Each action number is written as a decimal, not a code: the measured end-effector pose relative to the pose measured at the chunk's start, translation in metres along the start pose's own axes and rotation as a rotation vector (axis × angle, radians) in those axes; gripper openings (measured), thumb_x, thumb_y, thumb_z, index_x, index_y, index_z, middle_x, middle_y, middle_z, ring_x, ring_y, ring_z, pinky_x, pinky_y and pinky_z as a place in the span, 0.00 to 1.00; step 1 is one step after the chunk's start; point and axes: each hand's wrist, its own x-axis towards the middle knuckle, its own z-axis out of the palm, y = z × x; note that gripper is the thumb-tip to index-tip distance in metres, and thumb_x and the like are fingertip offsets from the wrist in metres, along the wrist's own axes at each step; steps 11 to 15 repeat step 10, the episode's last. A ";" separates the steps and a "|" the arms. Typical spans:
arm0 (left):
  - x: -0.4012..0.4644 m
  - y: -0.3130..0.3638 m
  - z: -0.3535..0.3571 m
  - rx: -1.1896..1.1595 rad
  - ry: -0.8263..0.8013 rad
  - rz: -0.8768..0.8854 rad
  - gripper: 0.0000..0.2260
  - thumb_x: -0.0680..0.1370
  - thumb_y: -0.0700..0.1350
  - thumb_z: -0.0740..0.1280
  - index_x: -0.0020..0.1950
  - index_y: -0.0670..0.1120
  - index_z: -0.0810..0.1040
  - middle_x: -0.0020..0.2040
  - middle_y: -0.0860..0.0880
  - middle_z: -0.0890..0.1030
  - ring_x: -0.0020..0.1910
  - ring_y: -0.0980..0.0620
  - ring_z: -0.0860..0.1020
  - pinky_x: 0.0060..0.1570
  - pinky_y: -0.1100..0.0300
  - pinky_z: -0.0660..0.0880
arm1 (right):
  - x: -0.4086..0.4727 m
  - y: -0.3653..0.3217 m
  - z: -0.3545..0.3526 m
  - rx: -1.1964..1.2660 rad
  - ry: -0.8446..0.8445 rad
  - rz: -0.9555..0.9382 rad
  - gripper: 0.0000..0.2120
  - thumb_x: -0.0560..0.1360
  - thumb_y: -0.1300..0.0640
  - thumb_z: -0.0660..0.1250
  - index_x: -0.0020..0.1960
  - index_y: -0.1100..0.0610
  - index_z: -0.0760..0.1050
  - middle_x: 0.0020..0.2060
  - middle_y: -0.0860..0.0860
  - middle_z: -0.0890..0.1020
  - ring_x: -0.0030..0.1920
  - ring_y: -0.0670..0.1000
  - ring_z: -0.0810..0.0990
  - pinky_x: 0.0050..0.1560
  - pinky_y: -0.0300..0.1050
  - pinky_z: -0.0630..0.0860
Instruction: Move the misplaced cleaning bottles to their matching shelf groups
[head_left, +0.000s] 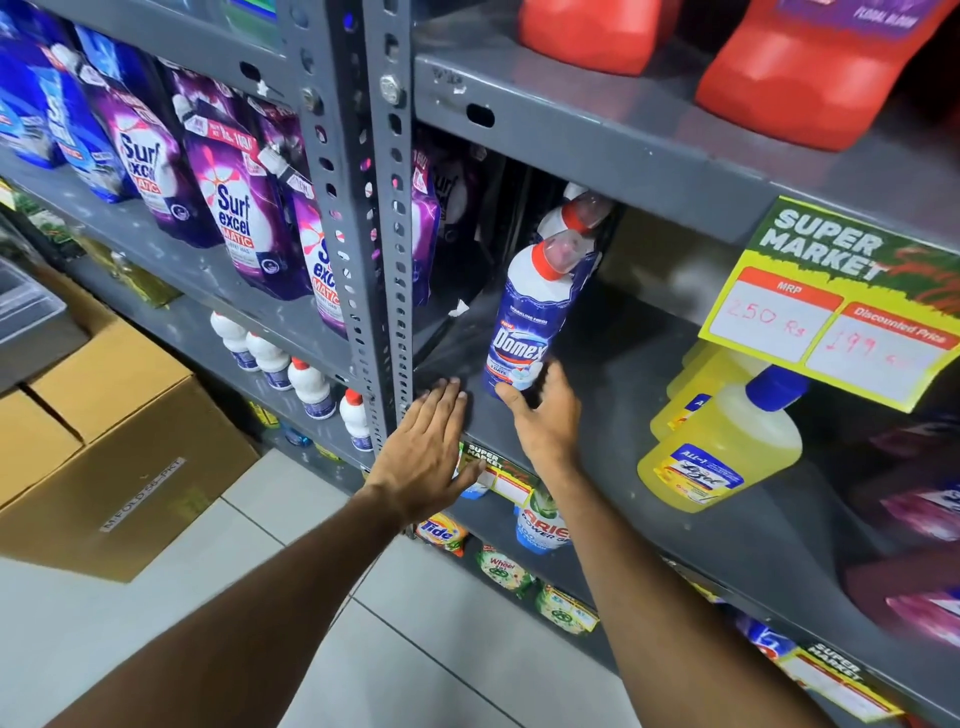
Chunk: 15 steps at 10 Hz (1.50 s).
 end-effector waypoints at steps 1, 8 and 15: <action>0.002 0.000 -0.002 -0.009 -0.022 -0.015 0.42 0.83 0.69 0.46 0.83 0.37 0.44 0.83 0.38 0.43 0.84 0.42 0.43 0.80 0.49 0.38 | 0.003 0.000 0.001 -0.009 -0.012 -0.002 0.26 0.74 0.53 0.80 0.68 0.56 0.74 0.62 0.50 0.85 0.60 0.48 0.86 0.63 0.54 0.83; 0.002 0.002 0.000 0.002 -0.093 -0.029 0.44 0.82 0.71 0.44 0.83 0.37 0.41 0.84 0.37 0.41 0.83 0.42 0.40 0.82 0.45 0.44 | 0.008 0.008 0.009 -0.041 -0.037 -0.006 0.29 0.74 0.52 0.80 0.71 0.53 0.74 0.64 0.50 0.85 0.62 0.48 0.85 0.64 0.54 0.83; 0.004 -0.003 -0.009 -0.001 -0.187 -0.010 0.43 0.82 0.68 0.48 0.82 0.37 0.39 0.83 0.37 0.38 0.83 0.42 0.40 0.81 0.49 0.38 | -0.004 0.011 0.009 0.017 -0.021 -0.037 0.38 0.69 0.53 0.84 0.74 0.53 0.71 0.68 0.50 0.82 0.66 0.47 0.82 0.66 0.45 0.80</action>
